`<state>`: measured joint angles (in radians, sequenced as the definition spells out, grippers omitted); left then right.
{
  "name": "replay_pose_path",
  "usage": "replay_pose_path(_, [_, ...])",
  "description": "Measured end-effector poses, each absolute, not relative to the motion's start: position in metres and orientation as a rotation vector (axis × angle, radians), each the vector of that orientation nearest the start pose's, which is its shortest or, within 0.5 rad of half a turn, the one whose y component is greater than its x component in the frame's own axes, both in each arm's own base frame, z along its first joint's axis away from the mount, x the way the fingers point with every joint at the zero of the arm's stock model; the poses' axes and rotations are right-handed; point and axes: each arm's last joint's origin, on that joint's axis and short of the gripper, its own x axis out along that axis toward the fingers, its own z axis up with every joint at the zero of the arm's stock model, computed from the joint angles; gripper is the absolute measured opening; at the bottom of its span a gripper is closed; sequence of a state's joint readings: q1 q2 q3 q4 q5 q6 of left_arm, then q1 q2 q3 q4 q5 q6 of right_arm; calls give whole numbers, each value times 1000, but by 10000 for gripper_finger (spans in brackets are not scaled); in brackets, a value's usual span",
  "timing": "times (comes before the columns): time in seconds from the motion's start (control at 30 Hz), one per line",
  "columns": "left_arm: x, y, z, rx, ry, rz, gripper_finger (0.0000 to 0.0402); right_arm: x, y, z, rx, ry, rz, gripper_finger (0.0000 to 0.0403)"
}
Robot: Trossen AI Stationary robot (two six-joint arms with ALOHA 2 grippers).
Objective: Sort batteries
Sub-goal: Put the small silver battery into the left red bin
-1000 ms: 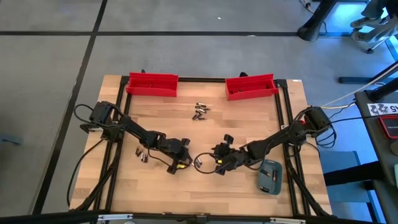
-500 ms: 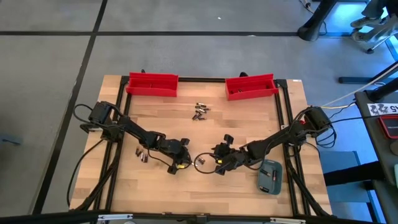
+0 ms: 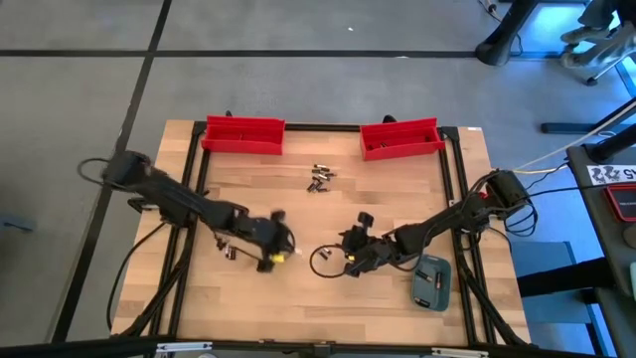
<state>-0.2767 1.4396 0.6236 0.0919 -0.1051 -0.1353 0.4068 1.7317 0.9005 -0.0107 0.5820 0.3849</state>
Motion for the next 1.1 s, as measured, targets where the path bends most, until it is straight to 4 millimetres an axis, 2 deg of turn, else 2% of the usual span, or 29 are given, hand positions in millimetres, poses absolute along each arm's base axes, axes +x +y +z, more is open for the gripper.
replay_pose_path(0.13, [236, -26, 214, -73, 769, 216, 11, 317, 100, 154, -78, 743, -274, 138])
replay_pose_path(0.3, [211, 52, 280, -138, 810, 598, 7, 326, 57, 152, -172, 802, -327, 138])
replay_pose_path(0.43, [192, 122, 303, -232, 940, 793, 7, 335, 16, 154, -195, 802, -343, 138])
replay_pose_path(0.6, [173, 191, 298, -431, 1131, 866, 7, 342, -19, 160, -172, 747, -274, 138])
replay_pose_path(0.73, [166, 229, 279, -523, 1229, 888, 7, 343, -32, 161, -150, 727, -213, 138])
replay_pose_path(0.9, [164, 254, 251, -603, 1303, 859, 9, 342, -32, 160, -147, 741, -201, 138])
replay_pose_path(1.1, [163, 273, 226, -629, 1343, 859, 14, 343, -24, 160, -132, 737, -168, 138])
